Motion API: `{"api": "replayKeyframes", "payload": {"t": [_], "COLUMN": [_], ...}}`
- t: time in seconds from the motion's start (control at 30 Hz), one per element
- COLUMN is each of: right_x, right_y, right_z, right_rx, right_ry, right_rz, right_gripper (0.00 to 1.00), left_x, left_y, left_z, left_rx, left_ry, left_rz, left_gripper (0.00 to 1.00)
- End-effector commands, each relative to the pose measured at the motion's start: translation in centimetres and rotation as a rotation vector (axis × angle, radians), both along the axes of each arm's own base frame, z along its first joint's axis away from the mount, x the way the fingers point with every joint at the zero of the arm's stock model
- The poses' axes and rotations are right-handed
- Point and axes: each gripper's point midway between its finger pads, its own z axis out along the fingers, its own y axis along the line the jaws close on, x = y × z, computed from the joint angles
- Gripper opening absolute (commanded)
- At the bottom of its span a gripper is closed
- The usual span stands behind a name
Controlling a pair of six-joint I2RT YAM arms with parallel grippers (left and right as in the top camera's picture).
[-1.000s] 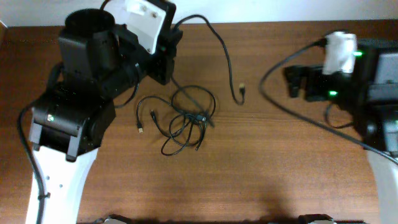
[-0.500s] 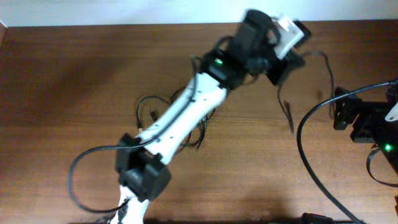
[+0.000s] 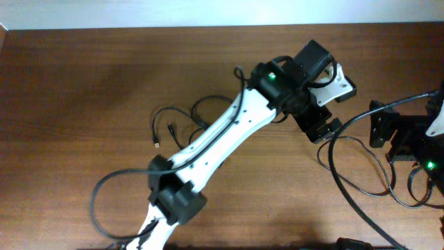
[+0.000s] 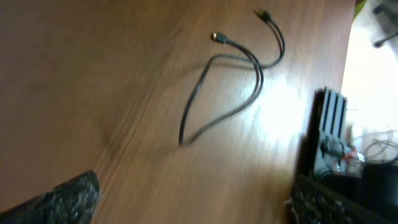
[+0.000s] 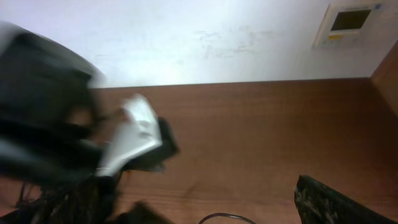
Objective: Untangle cables
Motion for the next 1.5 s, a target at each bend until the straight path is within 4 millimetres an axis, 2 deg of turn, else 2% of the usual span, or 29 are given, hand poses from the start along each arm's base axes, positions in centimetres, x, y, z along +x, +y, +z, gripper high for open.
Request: {"api": "replayKeyframes", "payload": {"t": [0.0,0.07,0.13,0.23,0.3,0.33,0.37,0.43,0.47,0.57,0.6,0.63,0.67,0.73,0.8,0.93,1.0,1.07,1.17,1.33,1.37,1.4,1.43,1.47], "right_x": [1.6,2.6,2.6,2.6,3.4,4.5,6.5,9.3,10.1,9.6,8.9,7.5,6.8,6.1,5.4,5.4,6.3,7.2,7.5,6.9,6.9,6.9,6.9,6.9], "right_y": [-0.4,-0.8,-1.8,-2.0,-2.5,-3.4,-4.8,-5.4,-5.6,-6.7,-6.9,-6.9,-6.7,-6.4,-6.3,-6.0,-4.2,-2.4,-1.2,-1.1,-1.3,-1.3,-1.3,-1.3], "right_z": [-1.0,-1.9,-2.1,-2.1,-2.6,-3.9,-6.8,-10.9,-12.5,-16.3,-18.1,-21.4,-23.5,-26.8,-28.8,-29.5,-29.9,-31.1,-33.2,-37.0,-37.1,-37.1,-37.1,-37.0], "right_rx": [0.015,0.042,0.036,0.031,0.027,0.059,0.151,0.317,0.4,0.631,0.709,0.821,0.841,0.831,0.816,0.793,0.769,0.694,0.623,0.545,0.535,0.535,0.536,0.536], "right_ry": [0.048,0.087,0.093,0.096,0.113,0.16,0.25,0.339,0.37,0.411,0.433,0.48,0.517,0.558,0.584,0.594,0.612,0.63,0.668,0.774,0.768,0.768,0.768,0.768], "right_rz": [-0.002,-0.022,-0.087,-0.096,-0.111,-0.173,-0.291,-0.41,-0.477,-0.764,-0.873,-1.037,-1.086,-1.1,-1.104,-1.078,-1.023,-0.989,-1.0,-1.041,-1.047,-1.048,-1.047,-1.046], "right_gripper": [0.99,0.99,0.99,0.99,0.99,0.99,1.0,0.98,0.98,0.98,0.98,0.99,0.99,0.99,0.99,0.99,1.0,0.96,0.96,0.96,0.86,0.42,0.04,0.04], "left_x": [1.5,3.0,3.4,3.9,4.3,4.4,4.5,4.6,4.7,4.6,4.5,4.1,3.9,3.7,3.6,3.6,3.6,3.4,3.3,3.2,3.2,3.2,3.3,3.3], "left_y": [6.5,11.3,13.5,14.4,14.9,15.1,15.5,17.1,18.5,20.9,21.3,21.6,21.7,21.9,22.0,22.0,22.0,22.2,22.2,22.3,22.4,22.5,22.5,22.6], "left_z": [6.5,7.0,6.5,6.5,6.6,6.8,7.3,9.0,10.3,12.6,13.2,13.7,13.8,13.7,13.6,13.6,13.6,13.4,13.3,13.2,13.2,13.2,13.2,13.2], "left_rx": [0.125,0.251,0.322,0.329,0.327,0.325,0.315,0.28,0.257,0.209,0.197,0.186,0.188,0.201,0.204,0.209,0.209,0.226,0.231,0.237,0.241,0.248,0.25,0.255], "left_ry": [-0.224,-0.259,-0.26,-0.248,-0.248,-0.249,-0.253,-0.268,-0.277,-0.298,-0.303,-0.31,-0.309,-0.306,-0.304,-0.307,-0.306,-0.304,-0.305,-0.303,-0.305,-0.309,-0.312,-0.316], "left_rz": [0.249,0.529,0.634,0.66,0.674,0.68,0.691,0.726,0.757,0.809,0.816,0.818,0.817,0.811,0.811,0.805,0.805,0.795,0.79,0.789,0.79,0.786,0.789,0.791], "left_gripper": [0.99,0.99,0.99,0.99,0.99,0.99,0.99,0.99,0.99,0.99,0.99,0.99,0.99,0.99,0.99,0.99,0.99,0.99,0.99,0.99,0.99,0.99,0.99,0.99]}}
